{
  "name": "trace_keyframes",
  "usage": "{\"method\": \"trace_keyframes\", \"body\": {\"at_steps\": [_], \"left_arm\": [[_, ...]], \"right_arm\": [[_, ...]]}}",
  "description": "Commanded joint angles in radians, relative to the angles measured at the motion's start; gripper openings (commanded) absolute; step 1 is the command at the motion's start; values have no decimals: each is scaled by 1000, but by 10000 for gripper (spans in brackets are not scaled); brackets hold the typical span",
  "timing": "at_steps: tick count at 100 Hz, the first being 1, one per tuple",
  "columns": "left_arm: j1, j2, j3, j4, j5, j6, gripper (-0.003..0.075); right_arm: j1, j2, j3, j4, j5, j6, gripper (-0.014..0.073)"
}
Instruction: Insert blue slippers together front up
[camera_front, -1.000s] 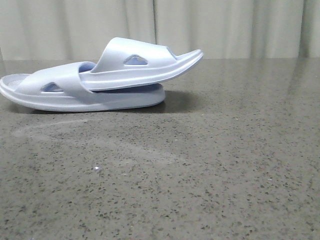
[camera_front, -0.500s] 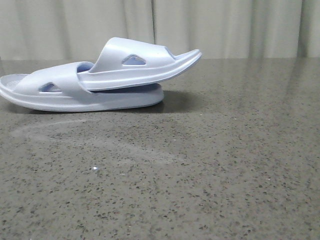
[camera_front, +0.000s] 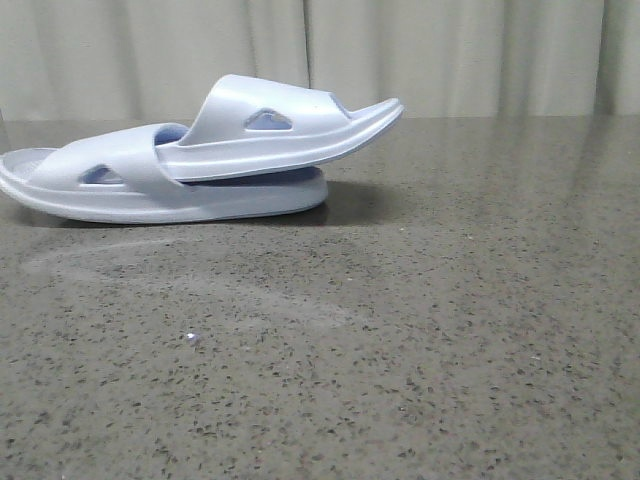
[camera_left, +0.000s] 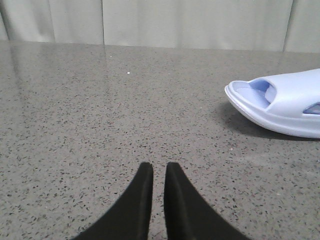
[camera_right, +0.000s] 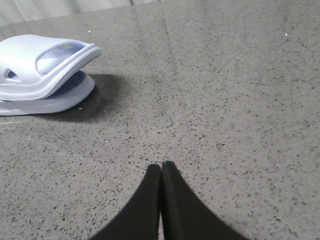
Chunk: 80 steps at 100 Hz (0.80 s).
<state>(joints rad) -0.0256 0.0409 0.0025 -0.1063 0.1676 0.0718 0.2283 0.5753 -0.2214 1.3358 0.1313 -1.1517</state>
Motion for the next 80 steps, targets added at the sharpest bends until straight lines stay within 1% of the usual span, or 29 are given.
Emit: {"method": "trace_keyframes", "body": {"at_steps": [1, 31, 43, 46, 48, 50, 51, 52, 53, 54, 55, 56, 57, 58, 59, 62, 63, 67, 70, 73, 76, 80], "left_arm": [[4, 11, 9, -10, -70, -12, 15], [4, 11, 9, -10, -70, -12, 15], [4, 11, 9, -10, -70, -12, 15], [4, 11, 9, -10, -70, -12, 15], [4, 11, 9, -10, -70, -12, 15], [4, 11, 9, -10, -70, -12, 15], [4, 11, 9, -10, -70, -12, 15], [4, 11, 9, -10, -70, -12, 15], [4, 11, 9, -10, -70, -12, 15], [4, 11, 9, -10, -70, -12, 15], [4, 11, 9, -10, -70, -12, 15], [4, 11, 9, -10, -70, -12, 15], [4, 11, 9, -10, -70, -12, 15], [4, 11, 9, -10, -70, -12, 15], [4, 11, 9, -10, -70, -12, 15], [4, 11, 9, -10, -70, -12, 15], [4, 11, 9, -10, -70, -12, 15], [4, 11, 9, -10, -70, -12, 15], [4, 11, 9, -10, -70, -12, 15], [4, 11, 9, -10, -70, -12, 15], [4, 11, 9, -10, -70, -12, 15], [4, 11, 9, -10, -70, -12, 15]], "right_arm": [[2, 0, -27, 12, -10, -11, -79], [2, 0, -27, 12, -14, -11, -79], [2, -2, -27, -23, -99, -1, -79], [2, -2, -27, -94, -123, 32, -79], [2, -5, -27, -138, -131, 76, -79], [2, -11, -27, -218, -148, 135, -79], [2, -13, -27, -281, -158, 159, -79], [0, -15, -27, -314, -162, 211, -79], [0, -20, -27, -383, -170, 238, -79], [-3, -22, -27, -419, -173, 295, -79], [-4, -27, -27, -455, -176, 325, -79], [-8, -29, -27, -528, -181, 384, -79], [-10, -34, -27, -564, -183, 413, -79], [-15, -36, -27, -634, -185, 442, -79], [-17, -39, -27, -668, -185, 498, -79], [-30, -53, -27, -829, -188, 604, -79], [-36, -56, -27, -860, -188, 652, -79], [-55, -74, -21, -1020, -188, 760, -79], [-77, -90, -13, -1102, -188, 848, -79], [-97, -109, -2, -1165, -183, 898, -79], [-118, -137, 8, -1214, -173, 927, -79], [-150, -168, 26, -1234, -157, 944, -79]]}}
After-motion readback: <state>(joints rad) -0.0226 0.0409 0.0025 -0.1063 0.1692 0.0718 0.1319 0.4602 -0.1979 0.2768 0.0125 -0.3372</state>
